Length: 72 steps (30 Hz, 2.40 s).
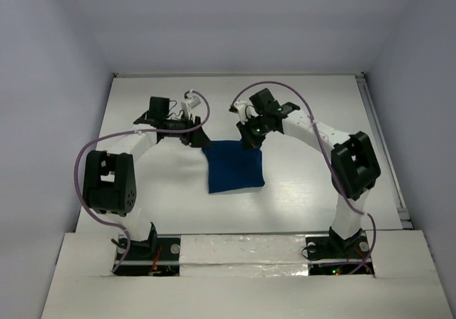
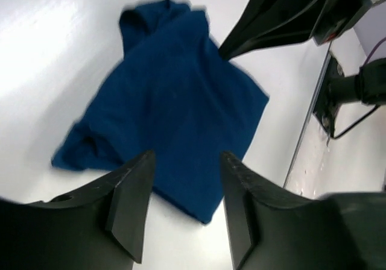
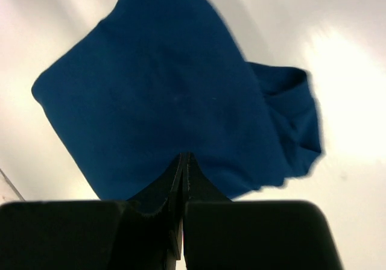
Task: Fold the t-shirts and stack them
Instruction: Fold the long partially folded tshirt into a neat square, then put the neatly folded tshirt into the corner of the board with the left arm
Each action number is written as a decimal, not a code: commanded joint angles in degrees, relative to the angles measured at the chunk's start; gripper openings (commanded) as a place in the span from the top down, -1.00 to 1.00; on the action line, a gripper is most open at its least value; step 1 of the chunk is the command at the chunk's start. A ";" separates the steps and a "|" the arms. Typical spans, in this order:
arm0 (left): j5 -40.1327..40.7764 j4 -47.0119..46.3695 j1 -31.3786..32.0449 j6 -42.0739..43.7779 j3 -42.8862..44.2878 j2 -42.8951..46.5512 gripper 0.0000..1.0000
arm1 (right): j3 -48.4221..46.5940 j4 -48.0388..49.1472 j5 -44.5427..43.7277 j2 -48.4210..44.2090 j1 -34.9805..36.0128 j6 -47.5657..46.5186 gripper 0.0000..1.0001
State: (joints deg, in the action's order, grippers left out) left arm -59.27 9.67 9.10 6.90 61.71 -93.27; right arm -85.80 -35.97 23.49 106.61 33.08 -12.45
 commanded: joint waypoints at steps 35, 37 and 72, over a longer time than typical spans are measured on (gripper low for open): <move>2.57 -5.97 -1.98 -8.20 -10.74 -19.66 -0.61 | -7.63 -1.30 1.83 13.19 7.79 1.81 1.00; 3.54 -8.34 -0.41 -9.70 -11.44 -20.19 -0.61 | -7.72 -1.21 2.26 13.54 7.79 2.16 1.00; 1.07 5.87 4.26 -5.32 12.10 -25.82 1.00 | -0.07 3.80 -6.60 -7.37 7.17 -1.96 1.00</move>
State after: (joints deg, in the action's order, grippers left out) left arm -62.98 9.65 13.69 -2.28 69.58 -120.11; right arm -85.73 -37.76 19.97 106.17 39.83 -11.49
